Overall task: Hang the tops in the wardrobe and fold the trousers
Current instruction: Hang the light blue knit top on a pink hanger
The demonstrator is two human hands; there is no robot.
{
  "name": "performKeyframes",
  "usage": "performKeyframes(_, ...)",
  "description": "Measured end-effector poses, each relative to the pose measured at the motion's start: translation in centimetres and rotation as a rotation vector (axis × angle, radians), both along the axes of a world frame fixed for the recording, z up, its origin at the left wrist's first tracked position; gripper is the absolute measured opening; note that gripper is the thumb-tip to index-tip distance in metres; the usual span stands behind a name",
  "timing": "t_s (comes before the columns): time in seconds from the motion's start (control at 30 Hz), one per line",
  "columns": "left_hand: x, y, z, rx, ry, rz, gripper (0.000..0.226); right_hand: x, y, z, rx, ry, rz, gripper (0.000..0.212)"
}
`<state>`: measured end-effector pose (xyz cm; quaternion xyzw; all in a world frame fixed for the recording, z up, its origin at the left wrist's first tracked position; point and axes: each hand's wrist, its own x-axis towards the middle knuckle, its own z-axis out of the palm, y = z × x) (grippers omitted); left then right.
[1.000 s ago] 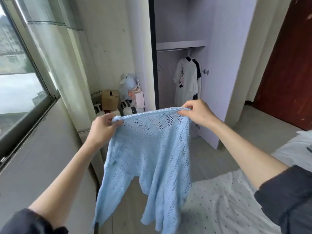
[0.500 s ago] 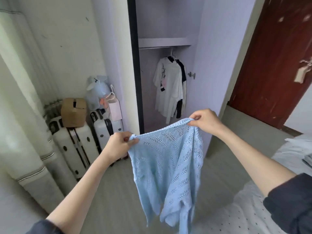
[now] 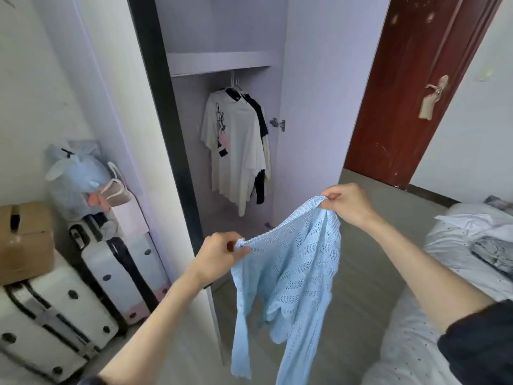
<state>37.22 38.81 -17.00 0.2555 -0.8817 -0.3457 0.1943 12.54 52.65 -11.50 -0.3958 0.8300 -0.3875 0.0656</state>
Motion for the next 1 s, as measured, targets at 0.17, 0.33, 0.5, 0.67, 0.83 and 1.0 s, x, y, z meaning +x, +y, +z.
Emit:
performKeyframes(0.17,-5.6,-2.2,-2.9,0.026,-0.068,-0.105,0.035,-5.0,-4.6,-1.9,-0.009,0.108,-0.064,0.017)
performKeyframes(0.33,-12.5,-5.9,-4.2,0.099,-0.206,-0.164,0.024,-10.7,-11.1,-2.4,-0.017,0.051,0.034,0.020)
performKeyframes(0.5,-21.4,-9.2,-3.1,0.222,0.028,0.103,0.018,-17.5,-16.5,-1.5,-0.079,-0.113,0.279,0.027)
performKeyframes(0.67,-30.0,-13.8,-1.0,0.205,0.230,0.288,0.020,-23.7,-19.3,0.2,-0.094,-0.373,0.513,0.029)
performKeyframes(0.83,-35.8,-19.2,1.4,0.220,0.153,0.072,0.041,-27.9,-22.9,1.6,0.085,-0.500,0.741,0.023)
performKeyframes(1.0,-40.4,-22.7,2.4,0.457,0.076,-0.288,0.047,-31.1,-27.5,2.7,0.191,-0.504,0.863,0.021)
